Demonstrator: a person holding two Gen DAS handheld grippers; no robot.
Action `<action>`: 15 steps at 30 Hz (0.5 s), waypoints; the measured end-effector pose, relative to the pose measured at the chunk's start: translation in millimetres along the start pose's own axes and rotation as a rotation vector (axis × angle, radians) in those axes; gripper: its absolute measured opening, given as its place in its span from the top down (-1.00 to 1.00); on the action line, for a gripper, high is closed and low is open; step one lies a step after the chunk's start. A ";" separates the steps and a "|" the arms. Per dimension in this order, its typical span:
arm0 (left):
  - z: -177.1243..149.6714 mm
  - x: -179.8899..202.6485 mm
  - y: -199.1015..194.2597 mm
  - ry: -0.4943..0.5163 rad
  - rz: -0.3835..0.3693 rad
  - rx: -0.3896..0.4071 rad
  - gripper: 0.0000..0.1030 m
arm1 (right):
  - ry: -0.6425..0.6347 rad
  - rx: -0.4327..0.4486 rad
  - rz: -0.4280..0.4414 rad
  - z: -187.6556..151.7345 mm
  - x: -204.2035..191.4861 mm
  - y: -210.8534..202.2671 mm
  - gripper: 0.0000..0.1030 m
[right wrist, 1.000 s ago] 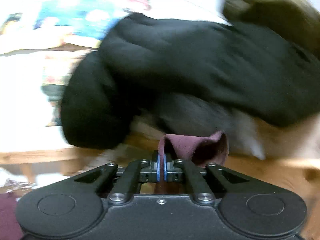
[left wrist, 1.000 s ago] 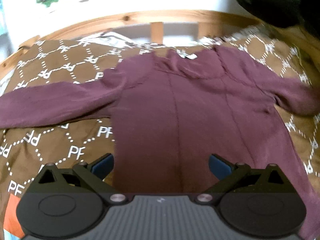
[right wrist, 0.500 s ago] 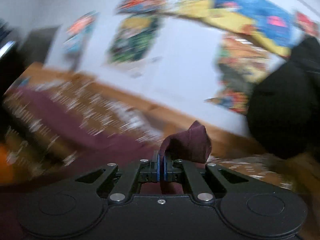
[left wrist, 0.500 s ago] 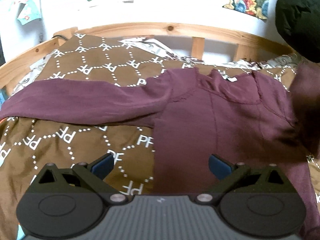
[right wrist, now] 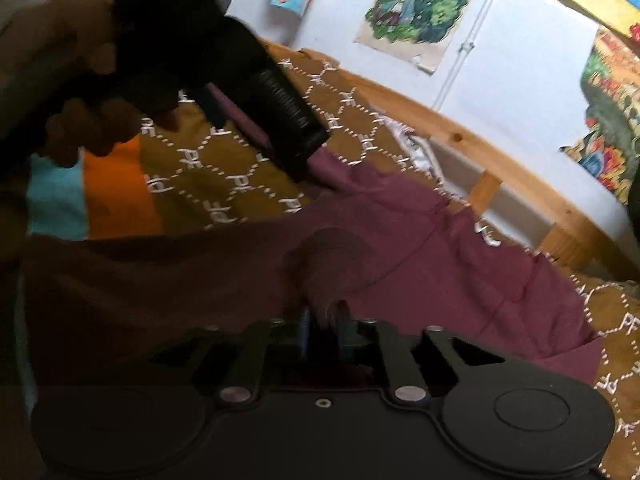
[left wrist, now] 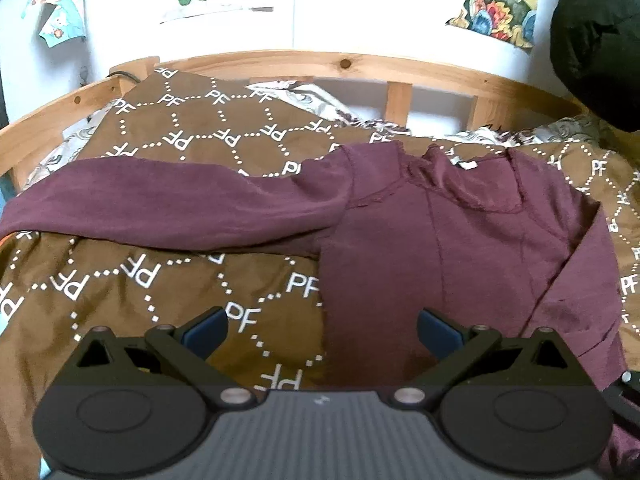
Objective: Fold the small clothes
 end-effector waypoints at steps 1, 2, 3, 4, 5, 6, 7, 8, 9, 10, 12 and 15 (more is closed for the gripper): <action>0.2 1.5 -0.2 -0.004 -0.013 0.000 -0.99 | 0.002 0.000 0.022 -1.7 -3.6 -4.5 0.46; 0.0 3.2 0.0 -0.004 -0.027 -0.003 -0.99 | 0.006 -0.002 0.043 -0.9 -5.1 -8.2 0.35; -0.7 5.5 1.2 -0.002 -0.043 -0.012 -0.99 | 0.014 -0.004 0.061 -1.9 -7.1 -12.4 0.11; -1.5 7.6 3.0 0.002 -0.053 -0.021 -0.99 | 0.021 -0.006 0.075 -2.6 -8.6 -16.3 -0.06; -2.9 10.7 5.4 0.009 -0.061 -0.031 -0.99 | 0.027 -0.007 0.084 -1.9 -8.5 -19.9 -0.10; -5.2 14.7 8.5 0.020 -0.069 -0.045 -0.99 | 0.034 -0.009 0.087 -2.8 -8.3 -24.6 -0.17; -7.9 18.8 11.4 0.030 -0.076 -0.060 -0.99 | 0.042 -0.013 0.084 -3.2 -6.7 -28.0 -0.26; -11.1 23.7 13.8 0.040 -0.091 -0.076 -0.99 | 0.057 -0.020 0.081 -3.6 -2.8 -30.8 -0.32; -15.2 29.7 15.7 0.053 -0.116 -0.092 -0.99 | 0.080 -0.026 0.076 -5.5 2.5 -34.9 -0.44; -20.3 35.4 17.1 0.068 -0.143 -0.106 -0.99 | 0.106 -0.032 0.067 -7.6 9.7 -38.9 -0.54; -33.4 45.7 21.9 0.108 -0.179 -0.158 -0.99 | 0.157 -0.043 0.031 -13.2 28.3 -45.4 -0.70; -49.4 51.6 23.8 0.135 -0.194 -0.200 -0.99 | 0.276 -0.064 -0.052 -28.1 65.8 -52.9 -0.99</action>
Point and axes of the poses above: each gripper's, at about its wrist camera, not at the fingertips, and y roughly the way its jaws point, x to its right, z to its top, the point moved 9 cm from there along y, roughly the way its jaws point, and after that the axes turned 2 degrees about -y, right-handed, at the moved point
